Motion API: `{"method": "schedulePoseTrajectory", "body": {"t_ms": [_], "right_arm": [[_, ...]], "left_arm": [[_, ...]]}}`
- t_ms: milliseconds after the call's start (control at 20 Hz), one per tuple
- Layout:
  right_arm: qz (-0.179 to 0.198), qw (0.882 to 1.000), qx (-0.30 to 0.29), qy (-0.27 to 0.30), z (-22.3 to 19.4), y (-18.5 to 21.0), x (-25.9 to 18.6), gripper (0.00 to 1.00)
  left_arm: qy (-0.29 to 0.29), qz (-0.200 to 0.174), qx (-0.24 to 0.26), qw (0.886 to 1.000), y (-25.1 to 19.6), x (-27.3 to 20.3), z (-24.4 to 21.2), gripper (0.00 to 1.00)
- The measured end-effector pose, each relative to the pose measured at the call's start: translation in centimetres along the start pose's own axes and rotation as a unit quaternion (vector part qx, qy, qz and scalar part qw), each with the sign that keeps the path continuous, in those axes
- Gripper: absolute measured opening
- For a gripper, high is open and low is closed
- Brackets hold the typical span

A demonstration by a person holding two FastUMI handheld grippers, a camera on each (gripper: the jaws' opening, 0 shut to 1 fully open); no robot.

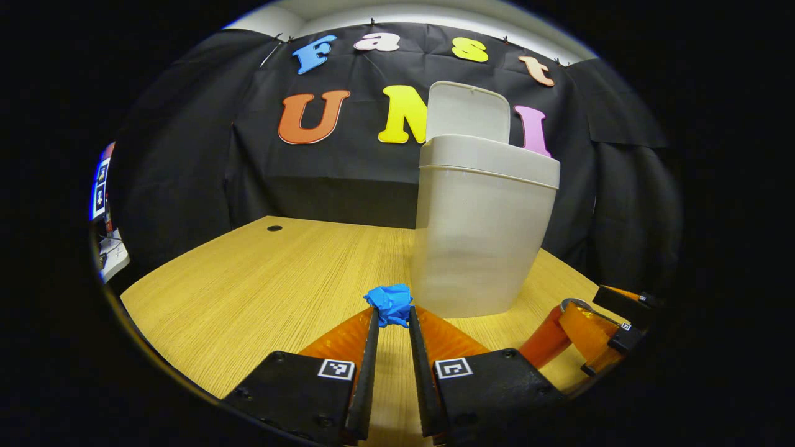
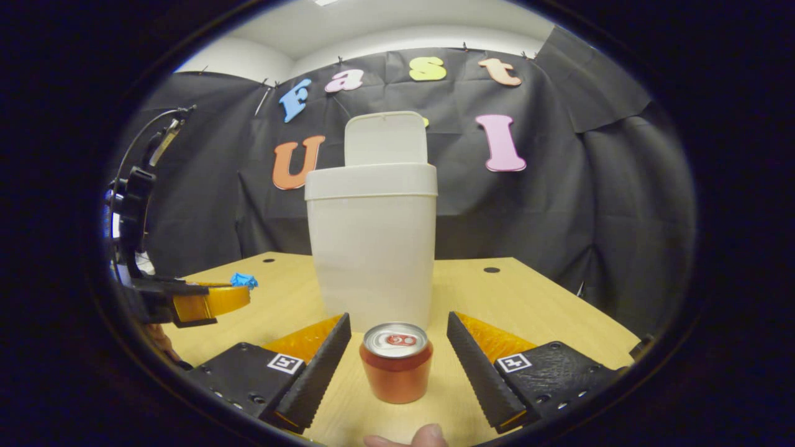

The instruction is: Press the lid of the desktop garbage bin to open it, pick up the crumpled paper on the desktop and throw it into the bin, then pick up the pop can on the desktop and drop it into the bin, and finally close the garbage bin lid.

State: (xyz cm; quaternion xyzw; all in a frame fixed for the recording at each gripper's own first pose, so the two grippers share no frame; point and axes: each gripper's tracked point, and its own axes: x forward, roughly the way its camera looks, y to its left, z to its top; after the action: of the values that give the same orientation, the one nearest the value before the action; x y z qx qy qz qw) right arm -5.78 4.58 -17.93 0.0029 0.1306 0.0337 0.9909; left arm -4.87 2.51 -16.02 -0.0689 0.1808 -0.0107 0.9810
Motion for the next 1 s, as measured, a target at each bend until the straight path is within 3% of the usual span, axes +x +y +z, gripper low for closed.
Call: {"method": "schedulePoseTrajectory", "body": {"t_ms": [200,250,600,1000], "right_arm": [[-0.007,1.0,0.01,0.026,-1.7,0.0,0.9,0.97],[-0.009,0.999,0.013,0.032,-2.2,0.1,1.0,0.97],[-0.016,0.995,0.037,0.093,-5.5,-0.2,2.5,0.97],[-0.017,0.99,0.036,0.132,-6.7,-0.1,2.5,0.96]], "left_arm": [[-0.004,-0.005,-0.002,1.0,0.3,0.2,0.2,0.36],[-0.005,-0.005,-0.002,1.0,0.3,0.4,0.2,0.33],[-0.019,-0.004,0.007,1.0,0.7,0.6,1.1,0.33],[-0.029,-0.006,-0.002,1.0,0.9,0.5,2.4,0.33]]}}
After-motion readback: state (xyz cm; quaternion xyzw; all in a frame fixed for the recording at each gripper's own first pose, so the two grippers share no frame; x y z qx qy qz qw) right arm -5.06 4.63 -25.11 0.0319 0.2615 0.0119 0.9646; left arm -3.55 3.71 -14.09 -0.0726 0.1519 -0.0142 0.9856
